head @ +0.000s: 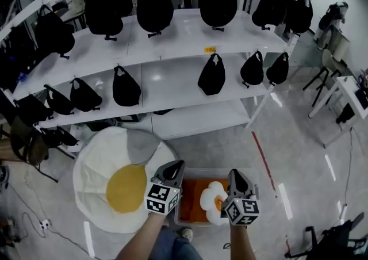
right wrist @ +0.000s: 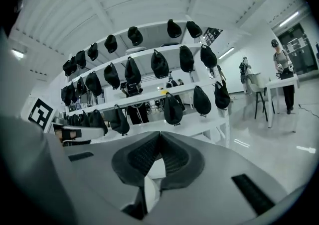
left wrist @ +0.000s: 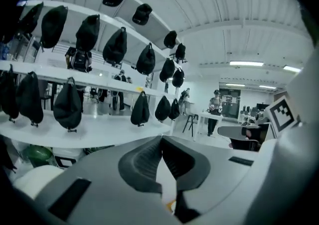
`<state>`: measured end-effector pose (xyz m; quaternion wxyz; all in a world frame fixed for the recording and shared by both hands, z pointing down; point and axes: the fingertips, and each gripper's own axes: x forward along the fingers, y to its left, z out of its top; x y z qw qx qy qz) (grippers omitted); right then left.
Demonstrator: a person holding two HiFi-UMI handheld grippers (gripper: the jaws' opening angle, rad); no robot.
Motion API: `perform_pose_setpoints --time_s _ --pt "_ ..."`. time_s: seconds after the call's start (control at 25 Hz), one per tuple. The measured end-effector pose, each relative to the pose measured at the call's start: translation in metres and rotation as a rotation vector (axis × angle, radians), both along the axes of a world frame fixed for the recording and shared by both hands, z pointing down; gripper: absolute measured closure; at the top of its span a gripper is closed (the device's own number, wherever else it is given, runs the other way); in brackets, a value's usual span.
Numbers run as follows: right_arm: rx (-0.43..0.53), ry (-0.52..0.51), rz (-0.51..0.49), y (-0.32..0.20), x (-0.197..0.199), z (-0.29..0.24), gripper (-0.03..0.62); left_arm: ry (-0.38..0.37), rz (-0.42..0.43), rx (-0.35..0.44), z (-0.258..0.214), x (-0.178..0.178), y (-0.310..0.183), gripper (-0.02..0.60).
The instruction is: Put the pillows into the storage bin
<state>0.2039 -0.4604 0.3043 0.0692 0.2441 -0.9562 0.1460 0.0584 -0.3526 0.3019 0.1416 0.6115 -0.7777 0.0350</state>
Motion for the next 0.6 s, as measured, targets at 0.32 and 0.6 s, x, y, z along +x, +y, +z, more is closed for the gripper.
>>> perform_pose_setpoints --time_s 0.32,0.6 --pt "0.066 -0.076 -0.015 0.013 -0.027 -0.079 0.591 -0.079 -0.054 0.088 -0.090 -0.031 0.038 0.561" --pt "0.089 -0.090 0.000 0.020 -0.035 -0.101 0.592 -0.089 -0.077 0.136 -0.117 -0.043 0.045 0.560"
